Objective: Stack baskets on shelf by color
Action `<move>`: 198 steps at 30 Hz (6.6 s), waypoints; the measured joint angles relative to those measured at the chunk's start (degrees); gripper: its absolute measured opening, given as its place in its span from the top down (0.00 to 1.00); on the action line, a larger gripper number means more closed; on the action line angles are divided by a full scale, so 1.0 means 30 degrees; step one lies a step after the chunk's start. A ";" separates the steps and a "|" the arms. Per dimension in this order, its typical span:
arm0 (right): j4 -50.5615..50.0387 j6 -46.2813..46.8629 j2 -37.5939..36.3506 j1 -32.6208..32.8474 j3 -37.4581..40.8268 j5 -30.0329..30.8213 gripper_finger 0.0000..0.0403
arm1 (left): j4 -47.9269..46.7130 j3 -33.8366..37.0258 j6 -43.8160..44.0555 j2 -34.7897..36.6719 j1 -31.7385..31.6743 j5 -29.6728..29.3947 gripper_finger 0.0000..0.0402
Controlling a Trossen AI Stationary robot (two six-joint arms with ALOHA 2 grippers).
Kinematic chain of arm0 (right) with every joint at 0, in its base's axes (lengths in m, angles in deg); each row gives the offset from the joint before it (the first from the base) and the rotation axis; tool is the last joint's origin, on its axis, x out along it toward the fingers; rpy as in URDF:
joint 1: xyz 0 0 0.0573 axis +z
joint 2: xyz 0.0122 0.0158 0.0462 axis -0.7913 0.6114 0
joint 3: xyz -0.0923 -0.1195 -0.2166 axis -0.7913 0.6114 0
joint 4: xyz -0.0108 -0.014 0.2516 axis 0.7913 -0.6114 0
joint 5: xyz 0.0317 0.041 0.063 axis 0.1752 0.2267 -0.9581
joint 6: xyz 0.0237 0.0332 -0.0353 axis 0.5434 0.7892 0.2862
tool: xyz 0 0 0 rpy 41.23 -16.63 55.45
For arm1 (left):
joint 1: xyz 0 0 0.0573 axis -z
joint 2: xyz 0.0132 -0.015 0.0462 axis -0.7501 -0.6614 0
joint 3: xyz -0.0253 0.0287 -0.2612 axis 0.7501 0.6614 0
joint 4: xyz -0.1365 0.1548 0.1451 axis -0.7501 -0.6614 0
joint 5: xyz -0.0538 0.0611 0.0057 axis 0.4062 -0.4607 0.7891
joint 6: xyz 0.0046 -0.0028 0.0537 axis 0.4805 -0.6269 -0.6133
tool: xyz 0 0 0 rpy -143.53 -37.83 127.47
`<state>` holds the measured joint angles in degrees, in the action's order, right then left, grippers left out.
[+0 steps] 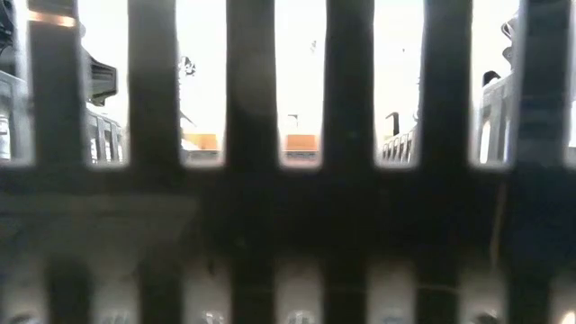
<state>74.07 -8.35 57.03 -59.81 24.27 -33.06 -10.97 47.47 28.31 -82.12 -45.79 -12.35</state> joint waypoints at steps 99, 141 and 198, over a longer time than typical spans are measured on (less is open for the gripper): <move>0.0869 -0.3664 0.6054 0.0044 -0.0002 1.0508 1.00 | -1.7391 -1.2520 0.9253 -2.2206 -0.9581 -0.0980 0.37; 0.1867 -0.1957 0.6040 0.0044 -0.0002 1.0566 1.00 | -1.9972 -1.7864 1.1740 -1.8148 -0.9782 -0.2361 0.99; 1.1764 -0.4919 0.8489 0.3077 0.0006 1.5520 1.00 | -1.9001 -2.8647 1.9051 -2.7636 -0.7386 -0.1058 0.98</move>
<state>109.36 -23.11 82.50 -50.58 24.28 13.50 -67.98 -38.47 85.46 -165.03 -67.95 -15.53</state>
